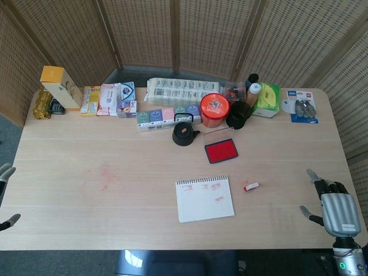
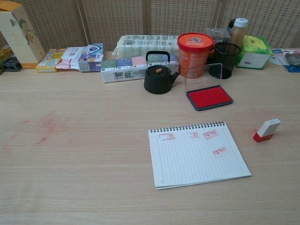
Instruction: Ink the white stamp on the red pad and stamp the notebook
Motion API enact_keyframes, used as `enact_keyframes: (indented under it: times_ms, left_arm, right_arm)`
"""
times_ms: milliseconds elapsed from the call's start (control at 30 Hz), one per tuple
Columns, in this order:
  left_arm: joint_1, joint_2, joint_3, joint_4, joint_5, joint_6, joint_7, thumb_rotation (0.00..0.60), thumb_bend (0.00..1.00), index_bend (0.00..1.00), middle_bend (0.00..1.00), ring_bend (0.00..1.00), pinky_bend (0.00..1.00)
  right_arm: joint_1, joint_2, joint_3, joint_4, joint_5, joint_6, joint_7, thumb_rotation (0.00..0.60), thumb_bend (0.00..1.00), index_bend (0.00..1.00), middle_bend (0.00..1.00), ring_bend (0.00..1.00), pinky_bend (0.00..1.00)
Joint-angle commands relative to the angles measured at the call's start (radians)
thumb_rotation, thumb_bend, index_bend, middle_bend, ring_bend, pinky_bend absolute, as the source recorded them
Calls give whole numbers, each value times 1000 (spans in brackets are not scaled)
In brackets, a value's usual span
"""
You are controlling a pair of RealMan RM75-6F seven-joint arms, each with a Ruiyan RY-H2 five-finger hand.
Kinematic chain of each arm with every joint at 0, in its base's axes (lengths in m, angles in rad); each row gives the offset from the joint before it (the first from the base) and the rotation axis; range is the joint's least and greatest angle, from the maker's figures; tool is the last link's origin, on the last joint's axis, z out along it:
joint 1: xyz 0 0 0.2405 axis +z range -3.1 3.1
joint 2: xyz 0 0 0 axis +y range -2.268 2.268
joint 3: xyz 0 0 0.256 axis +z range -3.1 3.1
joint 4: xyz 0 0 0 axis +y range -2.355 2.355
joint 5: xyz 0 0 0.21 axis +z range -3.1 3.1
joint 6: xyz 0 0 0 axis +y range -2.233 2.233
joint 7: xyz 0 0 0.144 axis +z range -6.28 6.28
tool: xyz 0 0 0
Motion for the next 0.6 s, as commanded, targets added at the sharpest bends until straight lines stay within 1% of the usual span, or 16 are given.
enact_keyframes:
  times_ms: [33, 100, 167, 333, 500, 600]
  left_arm:
    - [-6, -2, -4, -1, -11, -12, 5, 600, 0, 0, 0, 0, 3]
    - [-8, -3, -5, -2, -15, -17, 8, 600, 0, 0, 0, 0, 3]
    - [-12, -5, -6, -3, -22, -25, 12, 600, 0, 0, 0, 0, 3]
    - [-23, -11, -11, -3, -48, -53, 24, 600, 0, 0, 0, 0, 3]
    - [-39, -17, -21, -5, -81, -85, 37, 600, 0, 0, 0, 0, 3]
    - [-45, -19, -24, -8, -93, -96, 45, 600, 0, 0, 0, 0, 3]
  right_arm:
    - [48, -36, 12, 56, -18, -48, 20, 549, 17, 170, 917, 947, 947]
    - [61, -42, 13, 71, -19, -65, 28, 573, 26, 183, 969, 992, 996]
    - [80, -50, 13, 87, -19, -92, 38, 600, 50, 196, 997, 1000, 1000]
    - [130, -57, 6, 105, -2, -194, 59, 600, 101, 215, 1000, 1000, 1000]
    - [179, -59, -9, 101, 20, -302, 79, 600, 140, 286, 1000, 1000, 1000]
    - [209, -75, -15, 118, 36, -363, 94, 600, 185, 324, 1000, 1000, 1000]
